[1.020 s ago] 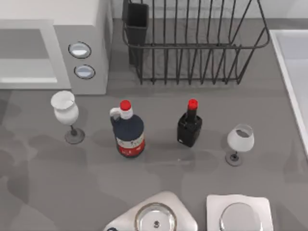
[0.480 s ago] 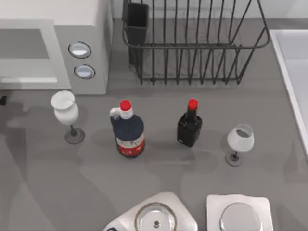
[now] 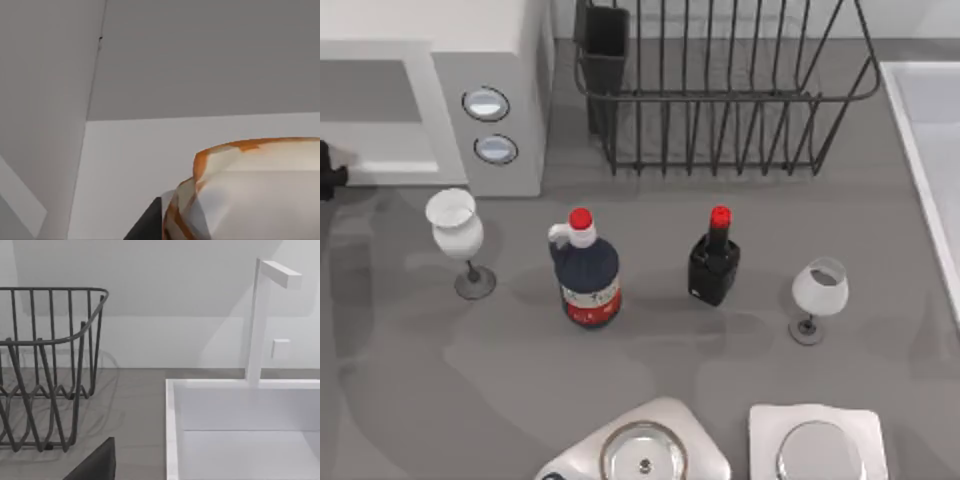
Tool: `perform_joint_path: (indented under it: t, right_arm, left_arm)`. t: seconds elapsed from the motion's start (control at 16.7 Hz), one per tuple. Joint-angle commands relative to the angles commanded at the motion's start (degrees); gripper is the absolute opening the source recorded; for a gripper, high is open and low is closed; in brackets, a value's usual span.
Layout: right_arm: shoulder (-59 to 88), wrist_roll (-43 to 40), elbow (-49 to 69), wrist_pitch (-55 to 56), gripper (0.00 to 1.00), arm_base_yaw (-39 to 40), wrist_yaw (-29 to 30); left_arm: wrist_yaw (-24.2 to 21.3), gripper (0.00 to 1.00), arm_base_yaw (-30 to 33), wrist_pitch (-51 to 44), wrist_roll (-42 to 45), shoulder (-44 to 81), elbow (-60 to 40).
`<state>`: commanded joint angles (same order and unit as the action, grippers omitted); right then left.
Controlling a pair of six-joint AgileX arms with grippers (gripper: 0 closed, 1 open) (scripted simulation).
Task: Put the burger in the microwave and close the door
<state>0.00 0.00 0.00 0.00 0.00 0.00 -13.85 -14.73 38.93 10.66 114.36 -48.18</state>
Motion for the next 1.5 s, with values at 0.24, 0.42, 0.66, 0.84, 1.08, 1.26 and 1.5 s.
perform_joint_path:
  t: [0.24,0.42,0.66,0.84,1.08,1.26,1.5]
  right_arm:
    - [0.0,0.0,0.0,0.0,1.00,0.0,0.0]
    - [0.0,0.0,0.0,0.0,1.00,0.0,0.0]
    - [0.0,0.0,0.0,0.0,1.00,0.0,0.0]
    - [0.0,0.0,0.0,0.0,1.00,0.0,0.0]
    - [0.0,0.0,0.0,0.0,1.00,0.0,0.0]
    - [0.0,0.0,0.0,0.0,1.00,0.0,0.0]
    - [0.0,0.0,0.0,0.0,1.00,0.0,0.0]
  left_arm:
    - [-1.2,0.00,0.6,10.4,-3.7,3.1,2.0]
    - [-1.4,0.00,0.7,12.4,-4.4,3.7,2.4]
    - [-1.4,0.00,0.5,12.3,-4.3,3.5,2.2]
    - [-1.5,0.00,0.9,12.2,-3.9,3.9,1.3]
    - [-2.3,0.00,3.2,11.8,-2.7,6.6,-4.5]
    - [-2.7,0.00,5.1,10.9,-2.0,9.5,-10.8]
    - [-2.3,0.00,6.8,7.9,-1.9,14.5,-20.9]
